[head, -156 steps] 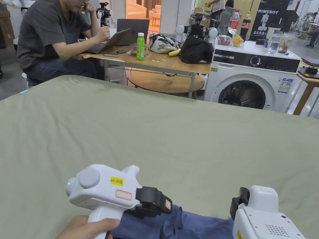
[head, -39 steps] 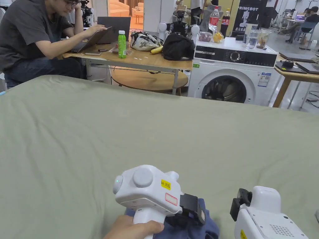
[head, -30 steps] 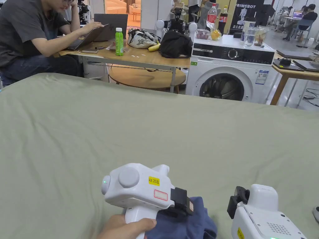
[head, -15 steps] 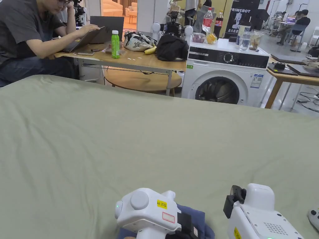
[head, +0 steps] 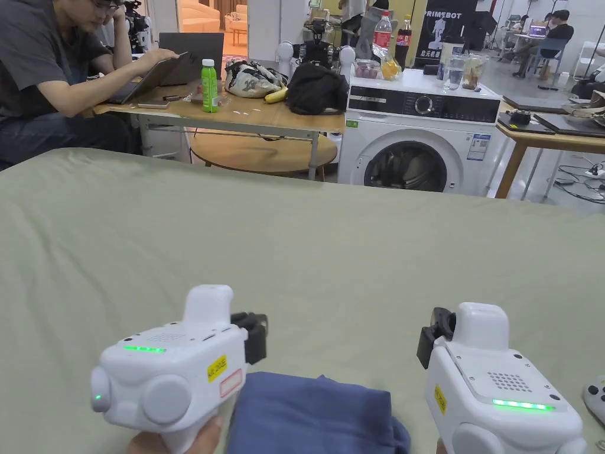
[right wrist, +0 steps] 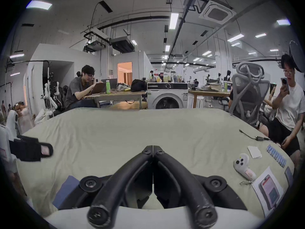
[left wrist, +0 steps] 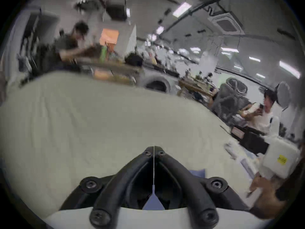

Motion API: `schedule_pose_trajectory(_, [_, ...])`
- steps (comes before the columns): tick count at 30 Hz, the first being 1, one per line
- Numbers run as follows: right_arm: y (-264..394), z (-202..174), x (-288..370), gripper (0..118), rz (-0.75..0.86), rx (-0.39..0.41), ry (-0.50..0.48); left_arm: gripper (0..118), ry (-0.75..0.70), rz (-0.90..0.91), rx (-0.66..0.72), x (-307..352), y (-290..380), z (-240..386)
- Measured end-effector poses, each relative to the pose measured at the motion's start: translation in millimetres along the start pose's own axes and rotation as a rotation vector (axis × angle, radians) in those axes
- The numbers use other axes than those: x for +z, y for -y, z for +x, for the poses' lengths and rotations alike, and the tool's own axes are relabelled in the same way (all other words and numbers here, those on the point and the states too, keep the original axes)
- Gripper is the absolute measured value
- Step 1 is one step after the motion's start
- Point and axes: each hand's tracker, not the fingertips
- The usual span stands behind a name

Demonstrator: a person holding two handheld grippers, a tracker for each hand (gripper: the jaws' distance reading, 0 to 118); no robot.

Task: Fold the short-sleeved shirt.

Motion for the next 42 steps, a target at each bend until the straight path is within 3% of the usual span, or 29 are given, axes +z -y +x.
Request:
schedule_pose_trajectory(8, [-6.5,-9.3,8.9,0,0.119,0.032,0.015,0,-0.254,0.318,-0.203,27.0,10.9,-17.8])
schedule_pose_trajectory(14, [-6.3,-13.2,18.3,0,0.147,0.050,0.023,0,-0.314,0.396,-0.189,38.0,6.0,-24.5])
schedule_pose_trajectory(17, [-3.5,-12.7,27.3,0,0.070,0.024,-0.027,0,-0.313,0.380,-0.165,41.6,3.3,-28.6])
schedule_pose_trajectory(25, [56.1,-36.5,18.5,0,-0.273,0.090,-0.164,0,-0.285,0.314,-0.117,43.8,13.6,-37.9])
schedule_pose_trajectory(30, [92.1,-39.8,-16.9,0,-0.488,0.050,-0.125,0,-0.247,0.228,-0.060,45.9,27.8,-44.6])
schedule_pose_trajectory(35, [87.5,-42.5,-25.9,0,-0.503,0.061,-0.116,0,-0.159,0.057,0.026,42.2,36.2,-60.8])
schedule_pose_trajectory(37, [87.6,-43.0,-26.6,0,-0.513,0.076,-0.119,8,-0.081,-0.063,0.111,33.6,35.2,-75.6])
schedule_pose_trajectory(40, [88.8,-40.3,-26.8,0,-0.515,0.077,-0.128,50,0.079,-0.206,0.249,16.2,32.7,-99.8])
schedule_pose_trajectory(42, [89.4,-39.1,-26.3,0,-0.515,0.072,-0.134,56,0.199,-0.293,0.334,3.1,33.8,-114.4])
